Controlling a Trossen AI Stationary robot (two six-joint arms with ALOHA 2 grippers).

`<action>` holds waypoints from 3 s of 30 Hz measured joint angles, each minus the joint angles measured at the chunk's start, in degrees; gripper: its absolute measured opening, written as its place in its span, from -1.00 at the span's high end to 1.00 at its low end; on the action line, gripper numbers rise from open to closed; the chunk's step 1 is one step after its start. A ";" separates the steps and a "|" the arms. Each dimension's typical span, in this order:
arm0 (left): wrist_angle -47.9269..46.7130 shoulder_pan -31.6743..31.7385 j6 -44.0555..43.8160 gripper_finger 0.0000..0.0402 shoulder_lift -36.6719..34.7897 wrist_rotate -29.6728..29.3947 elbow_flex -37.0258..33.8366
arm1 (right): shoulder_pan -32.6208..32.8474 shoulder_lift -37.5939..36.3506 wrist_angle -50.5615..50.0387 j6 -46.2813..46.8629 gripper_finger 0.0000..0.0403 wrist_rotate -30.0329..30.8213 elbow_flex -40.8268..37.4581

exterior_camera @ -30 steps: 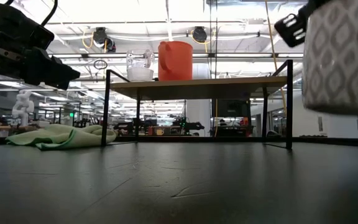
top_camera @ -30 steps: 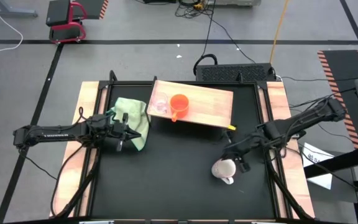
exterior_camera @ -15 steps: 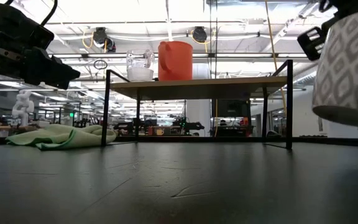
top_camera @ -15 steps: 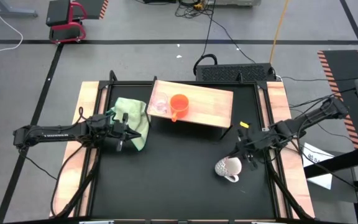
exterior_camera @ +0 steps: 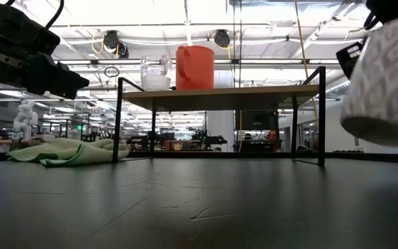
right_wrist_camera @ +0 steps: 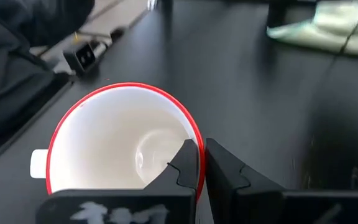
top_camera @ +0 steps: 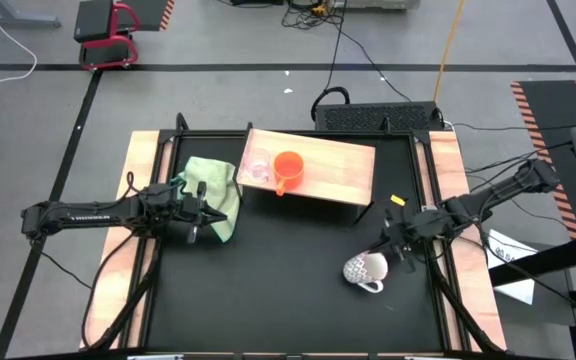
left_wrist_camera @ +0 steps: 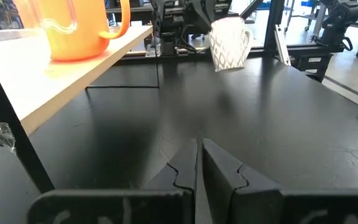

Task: Stack small to large cups/mugs on shelf
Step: Put the white mug on the shelf

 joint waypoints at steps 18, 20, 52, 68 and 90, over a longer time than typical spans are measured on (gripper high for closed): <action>-0.09 0.00 2.60 0.87 0.01 0.00 0.00 | -10.12 10.07 -2.85 -6.39 0.99 -0.30 18.05; -0.09 0.00 2.60 0.87 0.00 0.00 0.00 | -11.91 11.70 -5.49 -6.39 0.99 -0.30 22.20; -0.23 0.01 4.22 0.87 0.02 0.00 0.00 | -43.72 40.78 -44.81 -10.31 0.99 -12.30 63.92; -0.44 0.02 4.52 0.87 0.02 0.00 0.00 | -48.69 48.34 -49.81 -14.74 0.99 -12.31 68.99; -0.50 0.02 4.22 0.87 0.02 0.31 0.00 | -49.24 47.74 -47.55 -13.20 0.71 -12.26 68.91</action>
